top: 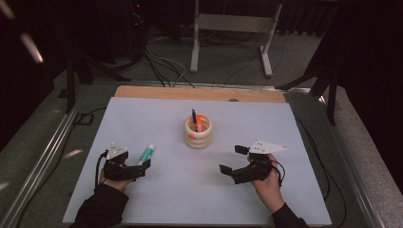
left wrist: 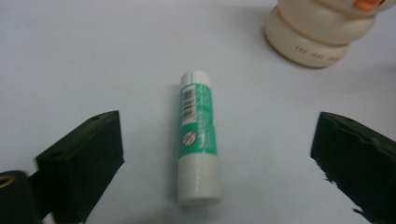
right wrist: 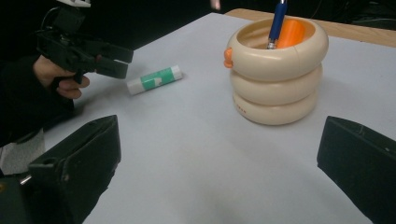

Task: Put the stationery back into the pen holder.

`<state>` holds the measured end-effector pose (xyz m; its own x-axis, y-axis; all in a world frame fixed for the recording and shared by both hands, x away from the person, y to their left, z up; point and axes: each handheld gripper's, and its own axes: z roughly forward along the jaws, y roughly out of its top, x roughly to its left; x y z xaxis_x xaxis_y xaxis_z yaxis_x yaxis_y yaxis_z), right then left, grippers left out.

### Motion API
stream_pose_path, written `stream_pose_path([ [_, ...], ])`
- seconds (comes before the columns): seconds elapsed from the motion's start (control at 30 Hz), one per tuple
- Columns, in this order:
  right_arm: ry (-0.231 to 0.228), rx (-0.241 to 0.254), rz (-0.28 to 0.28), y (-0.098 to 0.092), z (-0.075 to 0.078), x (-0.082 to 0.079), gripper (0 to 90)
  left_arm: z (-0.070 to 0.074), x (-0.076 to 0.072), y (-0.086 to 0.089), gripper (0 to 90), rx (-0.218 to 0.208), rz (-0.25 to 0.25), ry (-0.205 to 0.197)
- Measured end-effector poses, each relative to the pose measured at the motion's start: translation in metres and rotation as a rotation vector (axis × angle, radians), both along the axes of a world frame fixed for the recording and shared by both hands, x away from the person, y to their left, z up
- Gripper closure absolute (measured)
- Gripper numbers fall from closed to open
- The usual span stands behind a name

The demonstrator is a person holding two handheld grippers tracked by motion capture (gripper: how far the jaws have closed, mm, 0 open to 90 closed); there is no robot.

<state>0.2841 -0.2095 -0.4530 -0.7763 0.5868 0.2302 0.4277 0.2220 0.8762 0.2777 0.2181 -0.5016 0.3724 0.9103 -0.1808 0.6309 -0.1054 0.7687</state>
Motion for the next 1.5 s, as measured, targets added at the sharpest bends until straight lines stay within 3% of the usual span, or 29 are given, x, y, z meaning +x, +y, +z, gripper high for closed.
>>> stream_pose_path([
  [0.07,-0.001,0.000,0.001,0.000,0.000,0.000,0.0,-0.002,-0.002,-0.001,6.3,0.031,-0.004,0.006],
  [0.43,-0.003,-0.002,0.000,0.000,0.000,0.000,0.0,-0.010,-0.007,-0.006,19.0,0.107,0.004,0.025],
  [0.57,-0.003,-0.004,0.001,0.000,0.000,0.000,0.0,-0.014,-0.006,-0.007,25.7,0.134,0.011,0.028],
  [0.6,-0.002,-0.006,0.003,0.000,-0.001,0.000,0.0,-0.015,-0.006,-0.008,32.0,0.141,0.010,0.030],
  [0.97,-0.007,-0.004,0.001,0.000,0.000,-0.001,0.0,-0.024,0.000,-0.009,50.5,0.157,0.006,0.049],
  [1.13,-0.007,-0.005,0.002,0.000,0.000,0.000,0.0,-0.025,0.001,-0.011,57.9,0.163,-0.005,0.037],
  [1.27,-0.006,-0.006,0.002,0.000,0.000,0.000,0.0,-0.025,0.001,-0.013,64.8,0.192,-0.008,0.026],
  [1.5,-0.007,-0.008,0.002,0.000,0.000,0.000,0.0,-0.018,0.004,-0.009,66.3,0.196,-0.044,0.014],
])
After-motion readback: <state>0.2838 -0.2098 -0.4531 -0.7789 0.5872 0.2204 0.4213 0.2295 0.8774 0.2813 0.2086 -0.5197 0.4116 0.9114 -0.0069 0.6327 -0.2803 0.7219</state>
